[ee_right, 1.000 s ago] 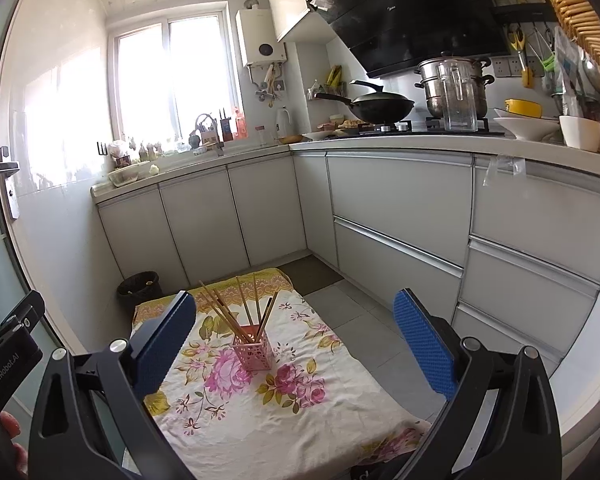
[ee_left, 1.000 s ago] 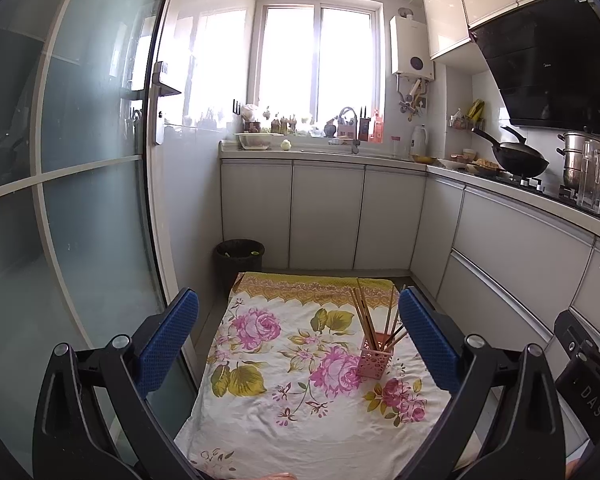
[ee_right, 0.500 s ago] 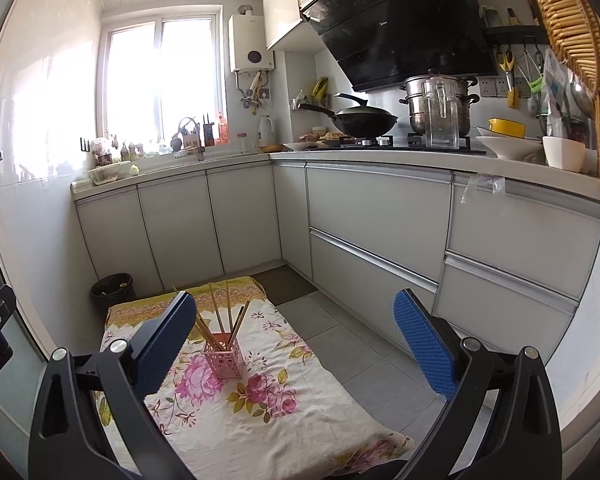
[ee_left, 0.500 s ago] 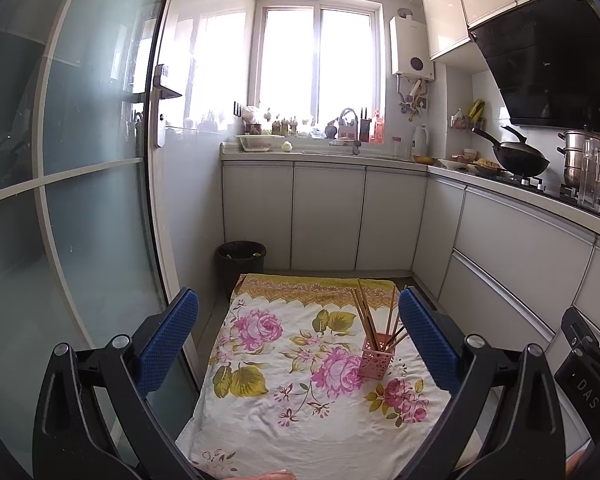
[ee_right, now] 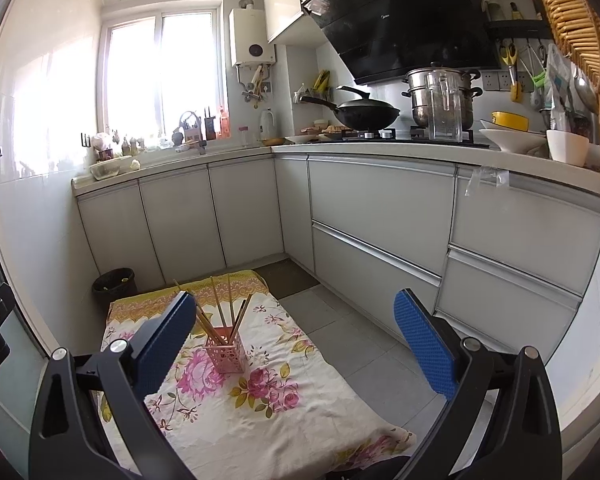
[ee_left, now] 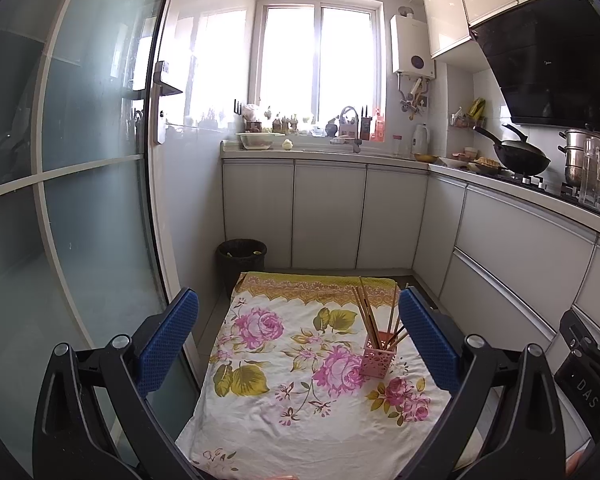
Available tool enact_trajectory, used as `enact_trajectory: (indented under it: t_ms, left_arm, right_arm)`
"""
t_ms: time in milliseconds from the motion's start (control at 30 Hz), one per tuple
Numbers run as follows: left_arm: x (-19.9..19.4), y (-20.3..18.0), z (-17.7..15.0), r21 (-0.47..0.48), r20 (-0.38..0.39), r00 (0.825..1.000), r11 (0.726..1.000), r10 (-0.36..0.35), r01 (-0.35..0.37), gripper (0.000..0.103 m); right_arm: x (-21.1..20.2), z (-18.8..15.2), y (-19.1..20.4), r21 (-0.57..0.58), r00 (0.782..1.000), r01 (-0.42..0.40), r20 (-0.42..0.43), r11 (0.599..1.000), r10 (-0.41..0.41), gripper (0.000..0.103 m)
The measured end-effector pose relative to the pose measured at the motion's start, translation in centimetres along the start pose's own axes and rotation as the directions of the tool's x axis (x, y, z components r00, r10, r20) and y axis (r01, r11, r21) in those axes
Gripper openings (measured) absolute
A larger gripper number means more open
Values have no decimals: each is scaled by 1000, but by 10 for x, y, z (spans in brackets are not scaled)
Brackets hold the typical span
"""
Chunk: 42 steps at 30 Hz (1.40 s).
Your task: Organize utensils
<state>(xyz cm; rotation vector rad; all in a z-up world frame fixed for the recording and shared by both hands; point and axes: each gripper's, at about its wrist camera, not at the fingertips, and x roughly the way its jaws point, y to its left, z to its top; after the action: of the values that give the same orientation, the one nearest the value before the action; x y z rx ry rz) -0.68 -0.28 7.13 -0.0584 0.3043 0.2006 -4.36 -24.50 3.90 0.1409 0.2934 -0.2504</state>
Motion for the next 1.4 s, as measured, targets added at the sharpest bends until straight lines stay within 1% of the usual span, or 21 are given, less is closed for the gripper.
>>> enact_trajectory:
  t_ms: [567, 933, 1100, 1300, 1367, 1400]
  left_arm:
    - [1, 1, -1, 0, 0, 1000, 1000, -2, 2, 96]
    - [4, 4, -1, 24, -11, 999, 999, -34, 34, 96]
    - [3, 5, -2, 30, 17, 999, 999, -39, 38, 96]
    - [-3, 8, -2, 26, 66, 995, 997, -69, 68, 94]
    - [0, 8, -2, 30, 65, 996, 998, -61, 60, 94]
    - [2, 9, -2, 26, 54, 997, 998, -55, 53, 96]
  right_arm:
    - [-1, -1, -2, 5, 1000, -15, -4, 1000, 15, 96]
    - [-1, -2, -1, 0, 1000, -20, -7, 1000, 20, 96]
    - [-2, -2, -1, 2, 1000, -19, -5, 1000, 19, 96]
    - [-2, -2, -2, 7, 1000, -17, -7, 1000, 17, 96]
    - [-2, -2, -3, 7, 1000, -17, -8, 1000, 17, 96]
    - [-2, -2, -3, 7, 1000, -17, -7, 1000, 17, 96]
